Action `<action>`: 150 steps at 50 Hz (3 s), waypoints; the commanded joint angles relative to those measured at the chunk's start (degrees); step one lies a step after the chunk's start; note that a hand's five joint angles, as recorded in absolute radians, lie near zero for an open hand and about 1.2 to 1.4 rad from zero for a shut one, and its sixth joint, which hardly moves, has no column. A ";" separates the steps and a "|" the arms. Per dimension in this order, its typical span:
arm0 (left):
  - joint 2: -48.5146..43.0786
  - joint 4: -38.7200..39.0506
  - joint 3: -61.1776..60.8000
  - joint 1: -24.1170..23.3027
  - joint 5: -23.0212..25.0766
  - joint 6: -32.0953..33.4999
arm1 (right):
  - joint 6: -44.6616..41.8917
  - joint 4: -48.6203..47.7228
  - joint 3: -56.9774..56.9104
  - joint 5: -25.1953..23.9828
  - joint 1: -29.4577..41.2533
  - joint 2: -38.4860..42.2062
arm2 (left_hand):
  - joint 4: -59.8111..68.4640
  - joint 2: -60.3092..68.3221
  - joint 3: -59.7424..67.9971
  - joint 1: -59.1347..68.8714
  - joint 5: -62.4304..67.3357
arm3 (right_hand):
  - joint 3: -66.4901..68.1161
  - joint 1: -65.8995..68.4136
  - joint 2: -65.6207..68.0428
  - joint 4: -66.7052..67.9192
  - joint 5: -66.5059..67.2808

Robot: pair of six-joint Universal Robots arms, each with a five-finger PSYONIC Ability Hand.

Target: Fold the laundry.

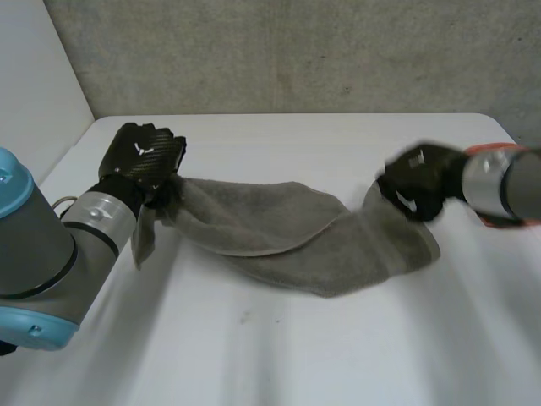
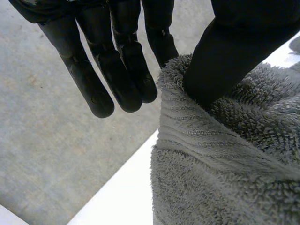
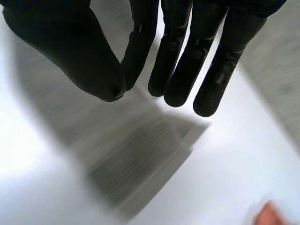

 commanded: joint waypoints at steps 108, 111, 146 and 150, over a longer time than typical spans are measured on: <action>-25.49 -5.57 21.78 2.13 0.72 -5.75 | 19.35 -32.75 18.52 9.03 3.83 3.09 | -56.62 -56.49 -56.19 -52.63 -53.71 | 12.51 22.96 13.29 11.93 12.77; -25.32 -6.98 21.34 2.49 0.54 -6.19 | 21.28 -35.46 19.22 9.30 4.09 3.97 | -57.28 -57.15 -56.85 -53.29 -54.37 | 12.51 22.96 13.29 11.93 12.77; -7.91 -7.34 -5.47 5.74 -0.07 -17.53 | 23.48 -38.29 23.35 9.39 3.83 3.80 | -39.62 -39.49 -39.19 -35.63 -36.71 | 12.51 22.96 13.29 11.93 12.77; -11.77 -7.25 -1.96 5.74 -0.07 -17.62 | 23.48 -38.37 23.79 9.39 3.83 3.79 | -39.46 -39.32 -39.02 -35.46 -36.54 | 12.51 22.96 13.29 11.93 12.77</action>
